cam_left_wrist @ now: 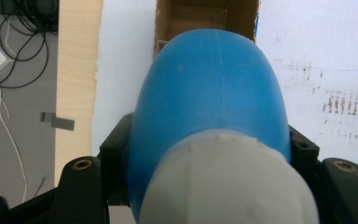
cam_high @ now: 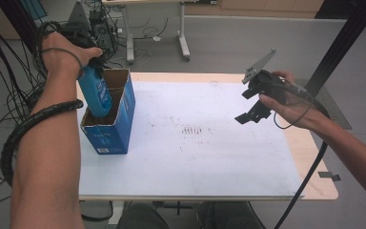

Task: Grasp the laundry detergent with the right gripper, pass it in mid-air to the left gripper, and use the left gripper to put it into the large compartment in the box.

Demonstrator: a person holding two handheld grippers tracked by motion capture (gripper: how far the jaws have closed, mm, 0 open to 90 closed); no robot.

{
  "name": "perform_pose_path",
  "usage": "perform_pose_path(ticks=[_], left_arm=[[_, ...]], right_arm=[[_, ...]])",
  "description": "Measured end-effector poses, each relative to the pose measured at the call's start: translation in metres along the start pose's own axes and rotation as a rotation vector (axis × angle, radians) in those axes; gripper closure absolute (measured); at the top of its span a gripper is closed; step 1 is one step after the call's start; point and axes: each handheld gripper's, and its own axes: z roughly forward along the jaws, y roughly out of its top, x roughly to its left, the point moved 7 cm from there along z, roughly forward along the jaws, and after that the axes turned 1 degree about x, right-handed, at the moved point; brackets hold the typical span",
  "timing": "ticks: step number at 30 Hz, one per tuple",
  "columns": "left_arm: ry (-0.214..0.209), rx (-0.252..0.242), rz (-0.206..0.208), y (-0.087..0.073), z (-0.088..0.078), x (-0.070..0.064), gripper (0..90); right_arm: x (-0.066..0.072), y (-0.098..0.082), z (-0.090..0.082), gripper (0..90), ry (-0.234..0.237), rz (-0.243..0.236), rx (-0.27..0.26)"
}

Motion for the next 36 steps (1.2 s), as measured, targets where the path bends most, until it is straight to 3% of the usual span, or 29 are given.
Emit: perform_pose_path(ticks=[15, 36], left_arm=[[-0.007, 0.003, 0.028, -0.007, 0.053, -0.003, 37.5], [-0.004, 0.025, 0.058, -0.013, 0.107, -0.008, 37.5]], right_arm=[[0.000, -0.006, 0.004, 5.3, 0.003, 0.016, 0.006], [-0.003, -0.012, 0.010, 5.3, 0.002, 0.029, 0.015]])
